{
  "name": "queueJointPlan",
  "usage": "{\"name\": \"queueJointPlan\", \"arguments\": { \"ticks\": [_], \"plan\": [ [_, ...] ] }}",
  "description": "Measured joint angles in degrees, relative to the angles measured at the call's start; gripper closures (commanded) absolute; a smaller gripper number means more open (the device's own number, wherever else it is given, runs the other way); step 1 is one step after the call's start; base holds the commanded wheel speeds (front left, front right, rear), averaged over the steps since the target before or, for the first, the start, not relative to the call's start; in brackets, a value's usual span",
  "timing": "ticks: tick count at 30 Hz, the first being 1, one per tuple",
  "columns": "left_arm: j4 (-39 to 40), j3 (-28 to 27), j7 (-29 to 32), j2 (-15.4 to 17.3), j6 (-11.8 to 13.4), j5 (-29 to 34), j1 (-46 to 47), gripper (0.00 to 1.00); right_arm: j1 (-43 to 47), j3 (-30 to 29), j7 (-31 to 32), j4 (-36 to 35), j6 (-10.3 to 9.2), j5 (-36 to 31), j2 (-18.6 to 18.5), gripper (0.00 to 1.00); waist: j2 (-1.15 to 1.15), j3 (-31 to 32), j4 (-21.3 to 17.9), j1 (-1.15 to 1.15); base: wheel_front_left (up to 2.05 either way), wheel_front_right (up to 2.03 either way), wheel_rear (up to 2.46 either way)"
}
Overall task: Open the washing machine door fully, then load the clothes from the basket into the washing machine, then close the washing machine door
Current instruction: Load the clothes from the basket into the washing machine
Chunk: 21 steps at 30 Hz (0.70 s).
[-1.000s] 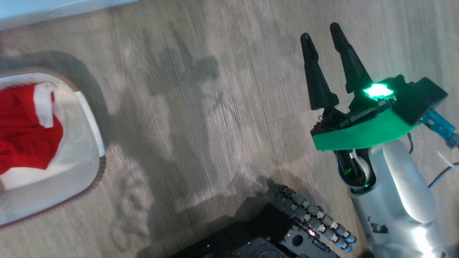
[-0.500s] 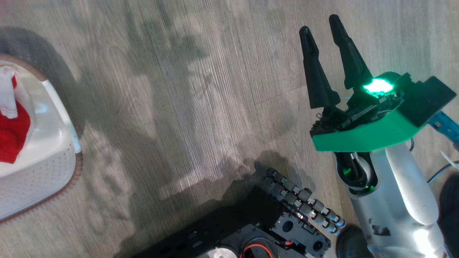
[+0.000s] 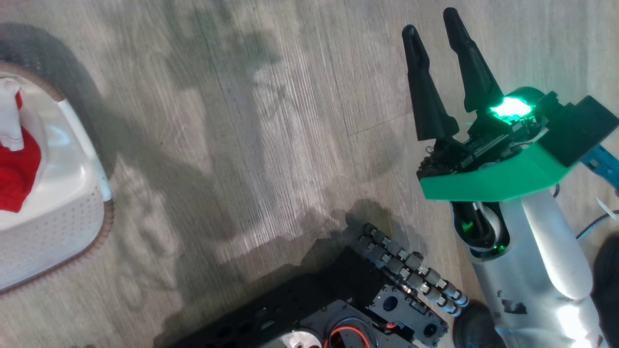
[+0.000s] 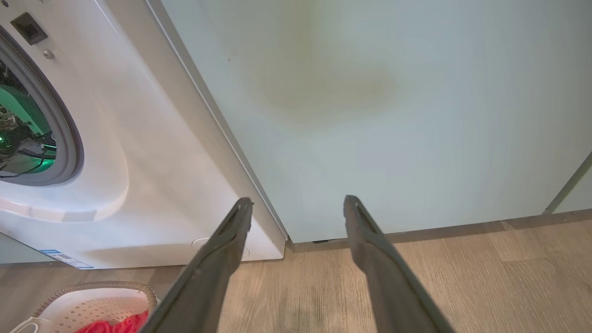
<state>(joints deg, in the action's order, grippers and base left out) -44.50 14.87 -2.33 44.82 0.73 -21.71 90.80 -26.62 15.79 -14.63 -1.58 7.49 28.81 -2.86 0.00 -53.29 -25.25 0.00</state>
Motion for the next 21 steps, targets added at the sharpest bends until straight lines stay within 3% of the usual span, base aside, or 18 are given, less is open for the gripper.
{"name": "queueJointPlan", "arguments": {
  "ticks": [6,12,21],
  "plan": [
    [-2.01,-0.12,0.71,-2.45,-1.59,-3.25,-1.4,0.0,0.06,-0.83,0.0,0.33,0.0,-0.11,0.0,0.0,0.0,1.93,1.66,0.0,0.0,0.0,0.0],
    [2.04,-1.29,-1.67,-5.36,-1.43,-6.97,-10.04,0.0,0.18,-2.12,0.0,0.78,0.0,-1.91,0.0,0.0,0.0,4.73,4.19,0.0,0.0,0.0,0.0],
    [21.51,-4.86,-7.94,-8.16,3.8,-11.85,-31.64,0.0,1.09,-4.2,0.0,2.42,0.0,-5.67,-0.03,0.0,0.01,10.82,8.49,0.0,0.0,0.0,0.0]
  ]
}}
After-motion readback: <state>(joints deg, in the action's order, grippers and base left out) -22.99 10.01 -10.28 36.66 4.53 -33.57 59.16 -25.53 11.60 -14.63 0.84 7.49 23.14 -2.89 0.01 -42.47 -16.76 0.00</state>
